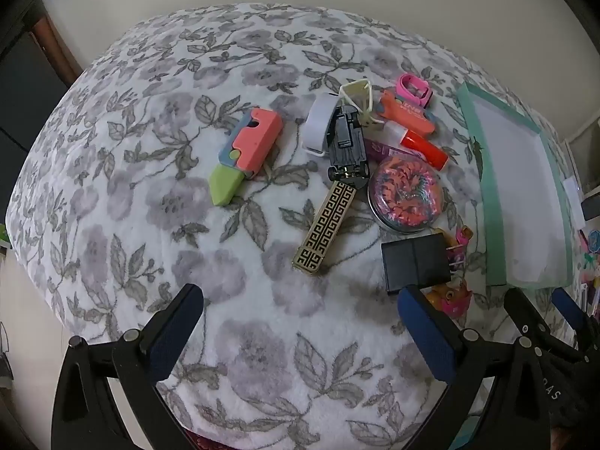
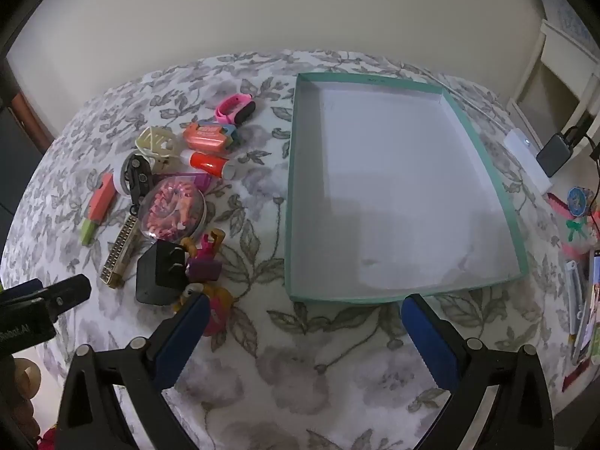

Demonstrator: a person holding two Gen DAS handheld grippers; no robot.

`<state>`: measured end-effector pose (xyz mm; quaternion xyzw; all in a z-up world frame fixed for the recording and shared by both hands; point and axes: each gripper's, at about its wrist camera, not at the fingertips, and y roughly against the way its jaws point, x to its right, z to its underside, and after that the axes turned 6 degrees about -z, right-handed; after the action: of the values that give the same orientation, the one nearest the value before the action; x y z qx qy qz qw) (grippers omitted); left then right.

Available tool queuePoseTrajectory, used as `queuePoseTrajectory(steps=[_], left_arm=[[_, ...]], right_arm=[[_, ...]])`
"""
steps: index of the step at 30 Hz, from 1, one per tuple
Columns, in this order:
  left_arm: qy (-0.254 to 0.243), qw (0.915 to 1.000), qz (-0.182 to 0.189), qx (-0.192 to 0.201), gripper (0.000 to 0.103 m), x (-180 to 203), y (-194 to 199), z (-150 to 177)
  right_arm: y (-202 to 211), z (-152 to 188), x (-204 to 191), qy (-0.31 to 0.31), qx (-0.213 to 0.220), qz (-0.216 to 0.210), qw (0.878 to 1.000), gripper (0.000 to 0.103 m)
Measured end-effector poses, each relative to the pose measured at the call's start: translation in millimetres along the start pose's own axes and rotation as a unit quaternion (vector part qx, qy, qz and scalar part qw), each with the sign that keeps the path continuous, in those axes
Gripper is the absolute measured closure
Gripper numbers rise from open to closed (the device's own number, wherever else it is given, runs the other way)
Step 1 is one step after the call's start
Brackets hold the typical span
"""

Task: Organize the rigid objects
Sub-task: 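Move both tools toward the pile of toys beside the tray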

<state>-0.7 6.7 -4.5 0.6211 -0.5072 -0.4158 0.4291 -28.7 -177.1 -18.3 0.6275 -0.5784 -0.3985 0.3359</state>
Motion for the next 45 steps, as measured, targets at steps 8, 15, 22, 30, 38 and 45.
queuePoseTrajectory(steps=[8,15,22,30,38,45], left_arm=[[0.003,1.0000,-0.002,-0.002,0.000,1.6,-0.2,-0.4],[0.005,1.0000,-0.002,-0.006,0.000,1.0,-1.6,-1.3],[0.007,0.9999,-0.003,-0.011,0.000,0.6,-3.0,-2.7],[0.009,0.9999,-0.003,-0.012,0.000,-0.1,-4.2,-2.9],[0.009,0.9999,-0.003,-0.013,0.000,-0.6,-5.1,-2.3],[0.009,0.9999,-0.001,-0.013,0.000,-0.4,-5.8,-2.8]], right_arm=[[0.8,0.2,-0.9,0.005,-0.002,0.005,1.000,0.000],[0.2,-0.7,0.2,0.005,-0.003,0.006,1.000,0.000],[-2.1,-1.3,1.6,0.005,-0.006,0.009,1.000,0.000],[-2.7,-1.0,1.7,0.006,-0.005,0.009,1.000,0.000],[-3.9,-0.2,2.0,0.005,-0.006,0.009,1.000,0.000],[-5.1,0.6,1.6,0.007,-0.007,0.009,1.000,0.000]])
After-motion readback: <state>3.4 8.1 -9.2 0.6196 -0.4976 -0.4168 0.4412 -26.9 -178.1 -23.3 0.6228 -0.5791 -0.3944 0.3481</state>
